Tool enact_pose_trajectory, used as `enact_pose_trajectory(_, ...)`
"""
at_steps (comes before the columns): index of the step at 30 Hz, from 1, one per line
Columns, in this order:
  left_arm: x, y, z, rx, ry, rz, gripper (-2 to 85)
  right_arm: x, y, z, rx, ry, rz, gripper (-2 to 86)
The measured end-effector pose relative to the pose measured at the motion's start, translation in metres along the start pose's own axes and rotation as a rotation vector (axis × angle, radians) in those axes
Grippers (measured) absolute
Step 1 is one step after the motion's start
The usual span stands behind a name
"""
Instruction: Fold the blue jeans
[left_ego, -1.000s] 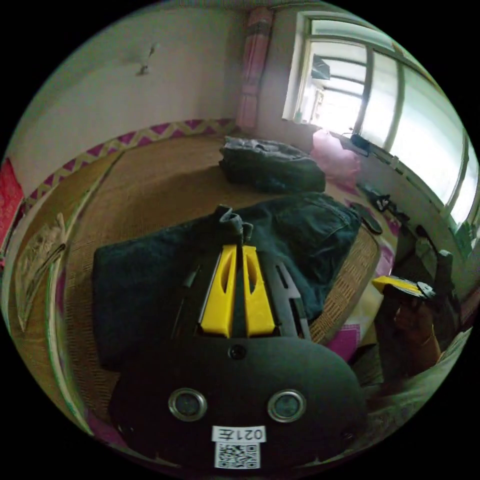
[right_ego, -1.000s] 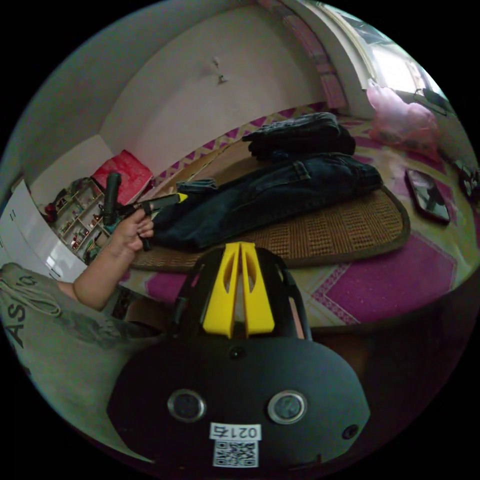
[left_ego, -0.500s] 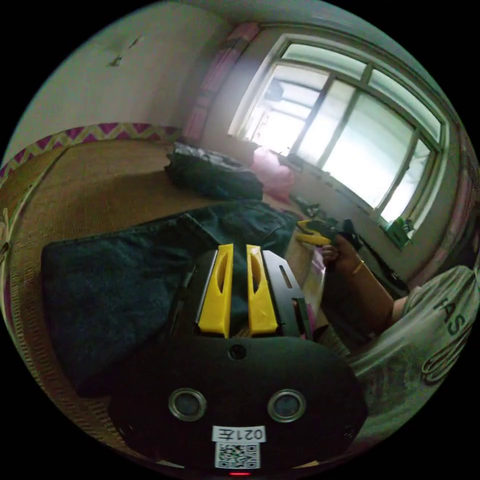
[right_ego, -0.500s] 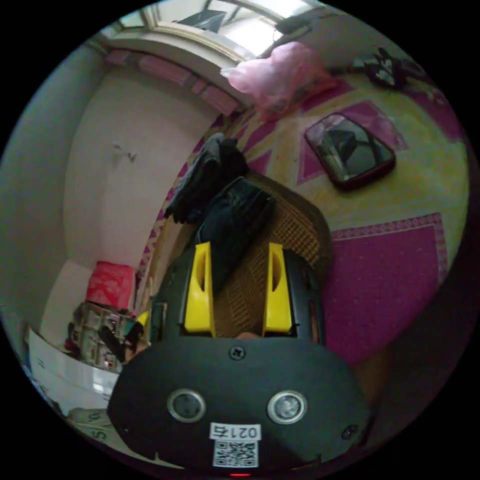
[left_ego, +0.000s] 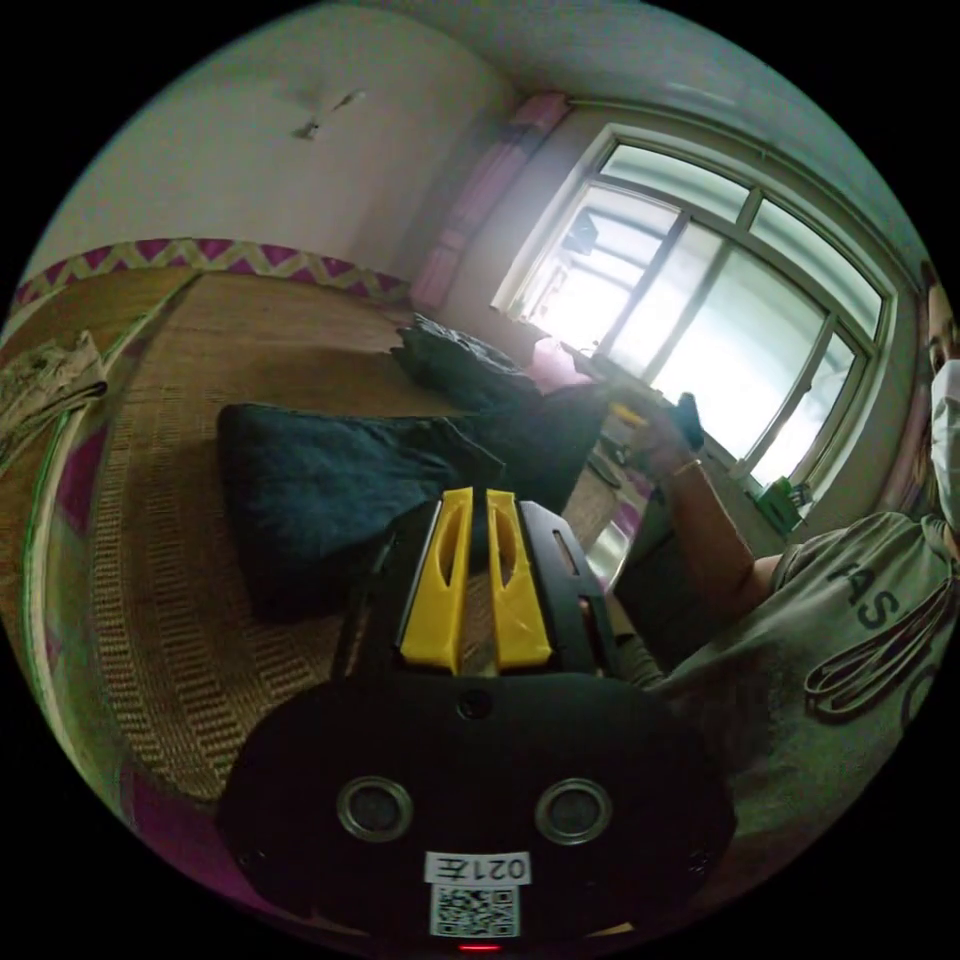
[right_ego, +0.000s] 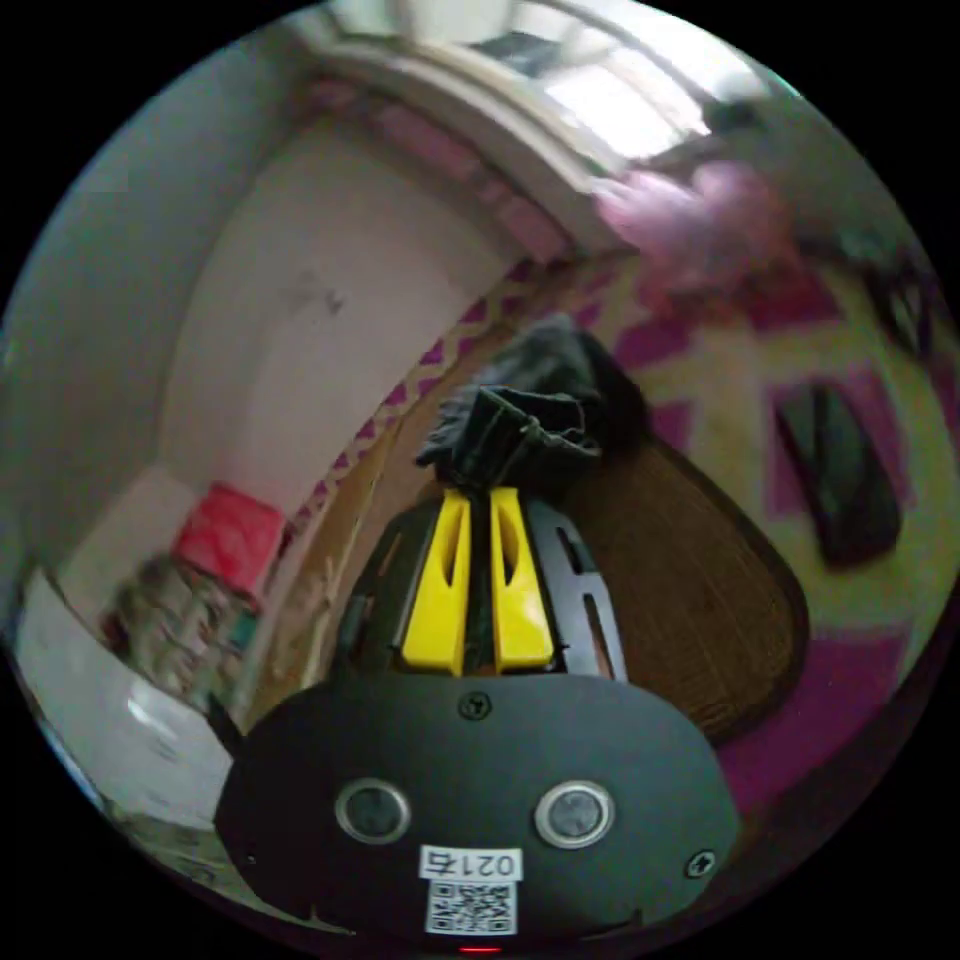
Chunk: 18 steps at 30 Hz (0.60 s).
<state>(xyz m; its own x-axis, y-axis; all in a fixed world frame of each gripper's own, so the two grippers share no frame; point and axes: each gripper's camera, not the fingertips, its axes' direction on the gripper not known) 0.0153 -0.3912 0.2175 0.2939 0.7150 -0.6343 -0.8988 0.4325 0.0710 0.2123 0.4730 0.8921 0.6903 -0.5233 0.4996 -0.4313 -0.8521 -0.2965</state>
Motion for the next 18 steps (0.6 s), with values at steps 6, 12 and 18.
enact_pose_trajectory(6, -0.026, 0.013, -0.049, 0.066, -0.033, -0.047, -0.9, -0.324, 0.144, 0.083, -0.041, 0.194, -0.832, 2.0)
enact_pose_trajectory(12, -0.062, 0.023, -0.089, 0.116, -0.075, -0.128, -1.0, -0.429, 0.404, 0.258, -0.224, 0.201, -1.295, 1.7)
enact_pose_trajectory(18, -0.091, 0.022, -0.121, 0.144, -0.120, -0.174, -0.9, -0.403, 0.476, 0.331, -0.332, 0.207, -1.223, 1.9)
